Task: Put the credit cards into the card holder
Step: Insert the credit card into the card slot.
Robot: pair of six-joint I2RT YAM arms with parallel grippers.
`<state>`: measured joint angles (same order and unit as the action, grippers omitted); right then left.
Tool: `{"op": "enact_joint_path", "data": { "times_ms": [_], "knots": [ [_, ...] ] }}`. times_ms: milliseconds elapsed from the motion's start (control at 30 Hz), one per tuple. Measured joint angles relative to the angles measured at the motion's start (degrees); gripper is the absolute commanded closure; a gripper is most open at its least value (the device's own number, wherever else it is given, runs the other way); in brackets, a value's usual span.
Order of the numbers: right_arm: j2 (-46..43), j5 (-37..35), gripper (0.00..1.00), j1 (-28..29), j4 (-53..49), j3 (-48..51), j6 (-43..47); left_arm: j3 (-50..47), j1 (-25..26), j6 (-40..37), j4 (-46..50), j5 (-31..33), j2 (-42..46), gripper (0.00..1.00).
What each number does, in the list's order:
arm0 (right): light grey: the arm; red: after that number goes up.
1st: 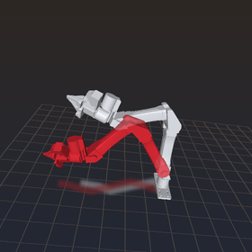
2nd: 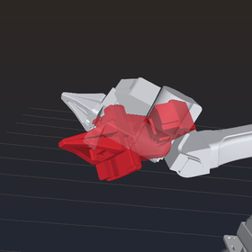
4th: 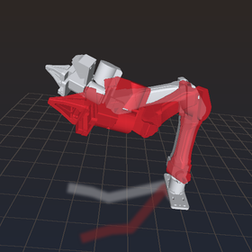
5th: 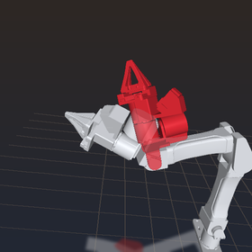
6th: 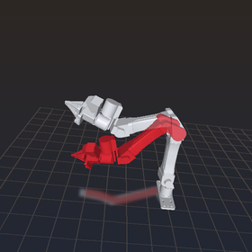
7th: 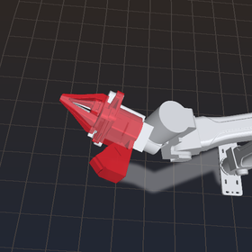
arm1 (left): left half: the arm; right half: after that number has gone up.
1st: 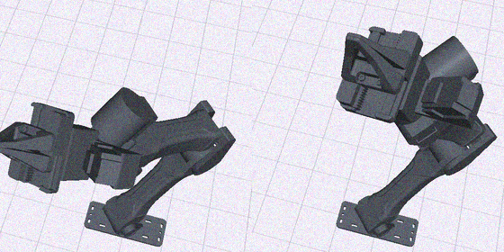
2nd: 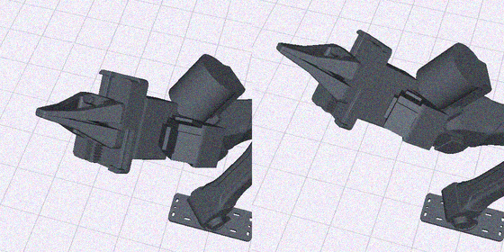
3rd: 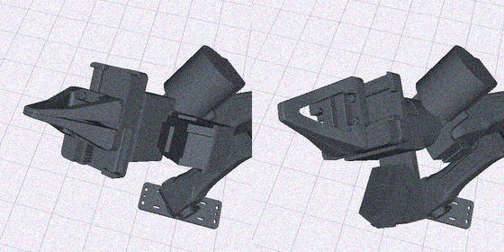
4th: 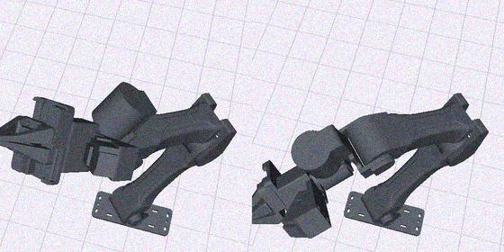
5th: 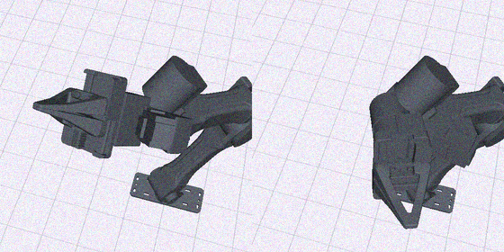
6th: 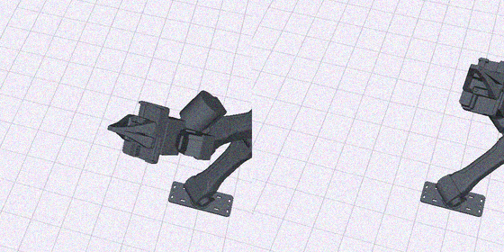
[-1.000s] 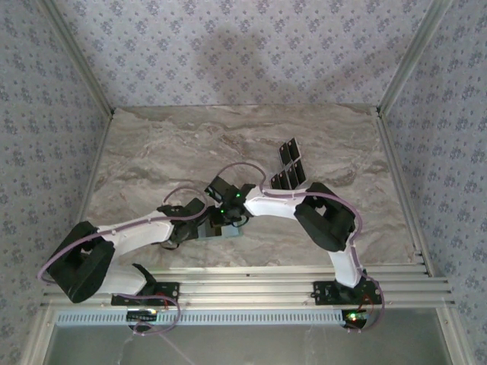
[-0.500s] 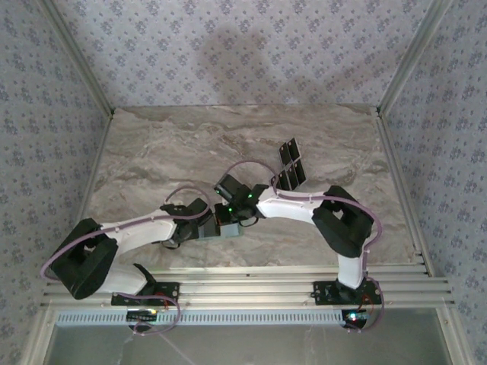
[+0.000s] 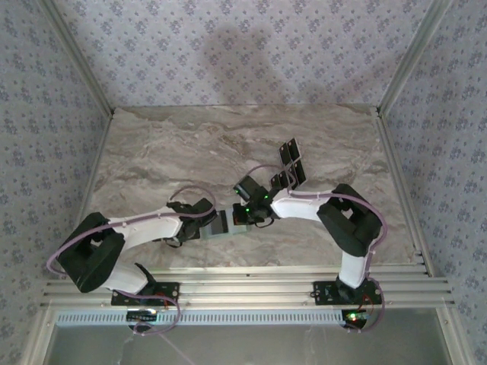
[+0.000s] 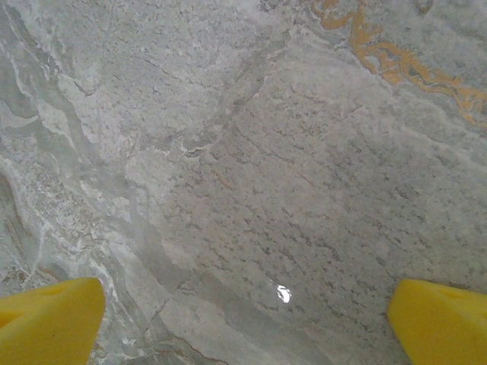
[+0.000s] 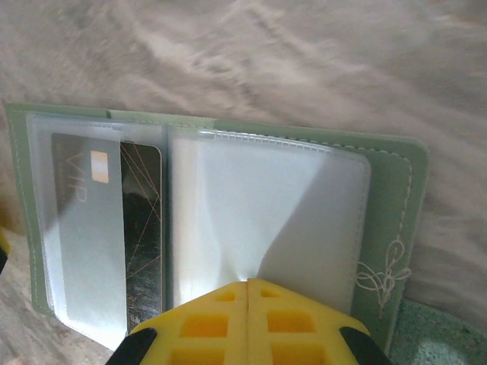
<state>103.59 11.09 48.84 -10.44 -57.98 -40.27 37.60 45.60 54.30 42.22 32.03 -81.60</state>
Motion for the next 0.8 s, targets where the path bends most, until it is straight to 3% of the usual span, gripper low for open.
{"op": "enact_joint_path", "data": {
  "times_ms": [400, 800],
  "knots": [
    [-2.67, -1.68, 0.97, -0.61, -3.34, 1.31, 0.33, 1.14, 0.76, -0.68, 1.18, 0.63, -0.46, 0.00],
    [-2.91, -2.36, 0.98, 0.92, -5.44, -3.58, 1.33, 4.63, 2.40, -3.06, -9.79, -4.42, 2.01, 0.00]
  ]
}}
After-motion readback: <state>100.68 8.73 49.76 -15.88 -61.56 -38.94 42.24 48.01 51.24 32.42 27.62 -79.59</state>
